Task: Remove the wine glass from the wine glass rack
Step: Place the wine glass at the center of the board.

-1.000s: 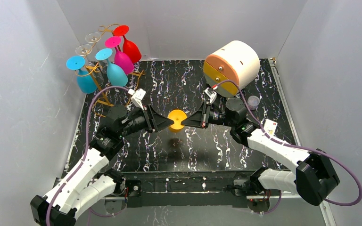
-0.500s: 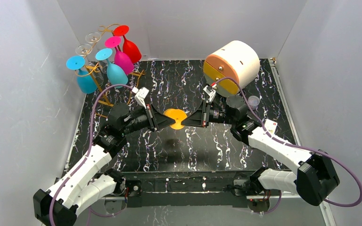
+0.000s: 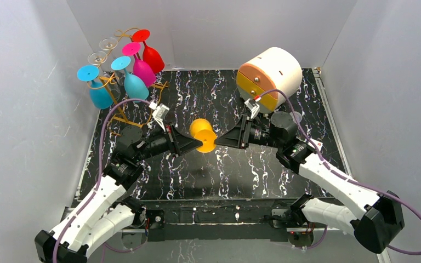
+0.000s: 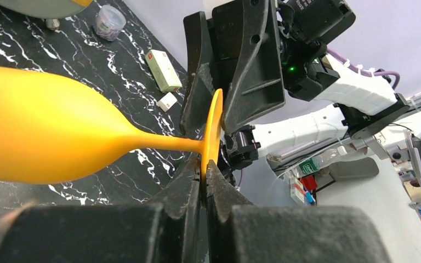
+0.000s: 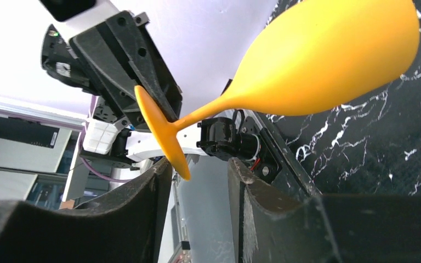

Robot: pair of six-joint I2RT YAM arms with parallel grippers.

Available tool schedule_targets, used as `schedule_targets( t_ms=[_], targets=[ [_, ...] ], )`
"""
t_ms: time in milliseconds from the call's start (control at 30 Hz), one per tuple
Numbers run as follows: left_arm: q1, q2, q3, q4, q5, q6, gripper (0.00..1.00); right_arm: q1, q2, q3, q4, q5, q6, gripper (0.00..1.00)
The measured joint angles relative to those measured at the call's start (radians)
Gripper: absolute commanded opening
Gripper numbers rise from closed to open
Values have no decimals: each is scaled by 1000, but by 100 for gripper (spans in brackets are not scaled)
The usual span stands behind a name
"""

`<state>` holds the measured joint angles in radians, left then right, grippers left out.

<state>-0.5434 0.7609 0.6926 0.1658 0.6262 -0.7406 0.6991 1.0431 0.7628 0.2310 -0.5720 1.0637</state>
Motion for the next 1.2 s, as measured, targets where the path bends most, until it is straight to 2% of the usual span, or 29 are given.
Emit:
schedule_targets(
  t_ms=[133,200,367,400,467,533,567,667,867,933,1033,1100,1133,1200],
  targets=[
    [0,-3,-14,47,16,-9,0,0,-11,0,50,-22,-17,44],
    [0,19,-16,82,29,-30,0,0,14,6,64,-57,-27,32],
    [0,80,-32,137,47,-82,0,0,93,67,47,-137,-85,10],
    [0,84,-32,143,51,-90,0,0,94,74,35,-139,-105,1],
    [-1,81,-32,144,52,-96,0,0,86,77,30,-140,-143,1],
    [-2,74,-30,134,53,-96,21,5,68,77,20,-135,-176,1],
    [-5,70,-28,132,54,-92,27,8,59,77,15,-135,-188,1],
    [-8,62,-25,110,77,-79,31,8,29,77,5,-134,-212,1],
    [-18,103,-6,116,124,-97,25,3,11,72,13,-140,-249,1],
    [-26,124,5,123,123,-102,17,3,13,72,23,-143,-252,1],
    [-42,149,10,151,126,-116,0,2,28,72,37,-150,-251,1],
    [-49,159,10,155,131,-115,0,0,39,72,37,-158,-249,1],
    [-49,160,10,153,130,-113,0,-3,43,72,37,-161,-251,6],
    [-50,159,9,152,124,-108,0,-5,44,72,39,-165,-252,31]
  ],
)
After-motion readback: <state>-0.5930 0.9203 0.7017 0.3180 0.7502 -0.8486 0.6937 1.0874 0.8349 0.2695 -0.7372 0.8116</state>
